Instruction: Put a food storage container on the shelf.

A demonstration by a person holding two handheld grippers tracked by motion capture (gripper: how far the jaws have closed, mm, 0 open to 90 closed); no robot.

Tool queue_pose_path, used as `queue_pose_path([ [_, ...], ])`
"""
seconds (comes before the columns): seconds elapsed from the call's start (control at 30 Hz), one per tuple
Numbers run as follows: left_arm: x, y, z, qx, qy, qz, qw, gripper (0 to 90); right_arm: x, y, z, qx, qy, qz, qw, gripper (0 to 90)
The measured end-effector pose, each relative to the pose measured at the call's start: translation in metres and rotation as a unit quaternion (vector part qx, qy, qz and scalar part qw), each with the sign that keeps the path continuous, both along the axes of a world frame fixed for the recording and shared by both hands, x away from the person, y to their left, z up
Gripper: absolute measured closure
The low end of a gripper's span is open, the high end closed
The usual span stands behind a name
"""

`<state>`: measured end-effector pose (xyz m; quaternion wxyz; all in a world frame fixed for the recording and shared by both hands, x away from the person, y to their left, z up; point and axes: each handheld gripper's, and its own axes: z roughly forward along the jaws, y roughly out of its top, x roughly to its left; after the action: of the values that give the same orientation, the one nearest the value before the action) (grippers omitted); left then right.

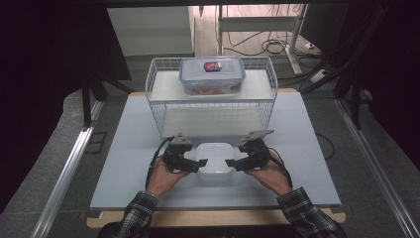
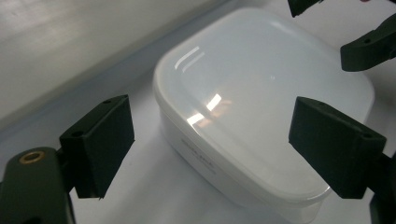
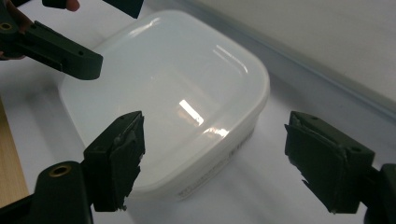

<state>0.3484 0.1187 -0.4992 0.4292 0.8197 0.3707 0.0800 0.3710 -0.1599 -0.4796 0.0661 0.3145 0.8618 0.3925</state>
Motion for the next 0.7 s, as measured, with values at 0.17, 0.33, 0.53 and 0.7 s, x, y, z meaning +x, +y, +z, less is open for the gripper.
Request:
queue_pose_path([
  [0.17, 0.004, 0.002, -0.006, -0.039, 0.044, -0.023, 0.998, 15.1, 0.003, 0.0, -0.004, 0.015, 0.027, 0.005, 0.9995, 20.7],
  [0.33, 0.002, 0.001, -0.007, -0.047, 0.065, -0.032, 0.9963, 16.5, 0.002, 0.002, -0.006, 0.033, 0.066, 0.017, 0.9972, 26.3],
  [0.53, -0.008, 0.004, 0.003, -0.03, 0.069, -0.013, 0.9971, 32.7, 0.001, -0.005, -0.001, 0.039, 0.107, -0.007, 0.9935, 45.7],
  [0.7, -0.011, 0.011, 0.006, -0.051, 0.079, 0.009, 0.9955, 50.4, -0.003, -0.01, 0.005, 0.046, 0.121, -0.028, 0.9912, 58.5],
])
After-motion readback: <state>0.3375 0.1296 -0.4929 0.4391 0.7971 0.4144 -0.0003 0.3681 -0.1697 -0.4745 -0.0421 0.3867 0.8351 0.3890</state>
